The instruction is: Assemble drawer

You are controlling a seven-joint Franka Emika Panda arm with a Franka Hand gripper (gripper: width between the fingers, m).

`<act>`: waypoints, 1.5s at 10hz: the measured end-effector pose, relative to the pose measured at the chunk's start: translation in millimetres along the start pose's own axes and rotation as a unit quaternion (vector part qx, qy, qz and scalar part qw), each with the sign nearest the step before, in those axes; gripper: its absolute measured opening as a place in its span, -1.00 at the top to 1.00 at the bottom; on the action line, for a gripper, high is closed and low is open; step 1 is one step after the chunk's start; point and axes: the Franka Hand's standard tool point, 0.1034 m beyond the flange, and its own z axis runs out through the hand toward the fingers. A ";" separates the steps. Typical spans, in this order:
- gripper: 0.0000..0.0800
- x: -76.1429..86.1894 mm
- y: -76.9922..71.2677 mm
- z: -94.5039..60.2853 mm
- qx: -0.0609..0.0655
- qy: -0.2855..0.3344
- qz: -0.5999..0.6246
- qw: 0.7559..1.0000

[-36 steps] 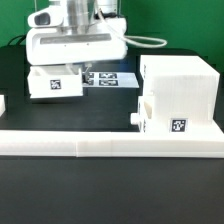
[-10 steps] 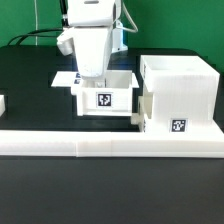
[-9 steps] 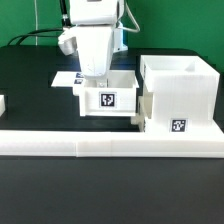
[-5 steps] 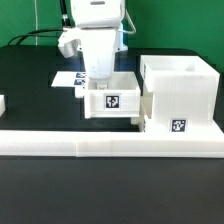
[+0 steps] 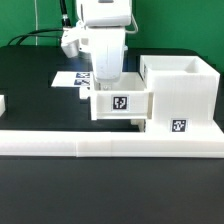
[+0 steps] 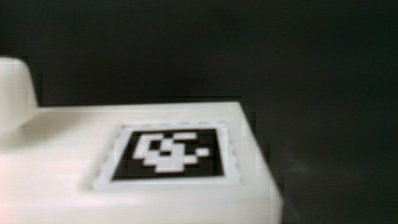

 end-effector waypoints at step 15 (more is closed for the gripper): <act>0.89 16.1 -2.4 5.8 -0.012 0.005 0.028 1.000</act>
Offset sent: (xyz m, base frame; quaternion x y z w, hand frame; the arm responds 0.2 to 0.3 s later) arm 0.0000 0.0000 0.0000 0.0000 0.0000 0.0000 1.0000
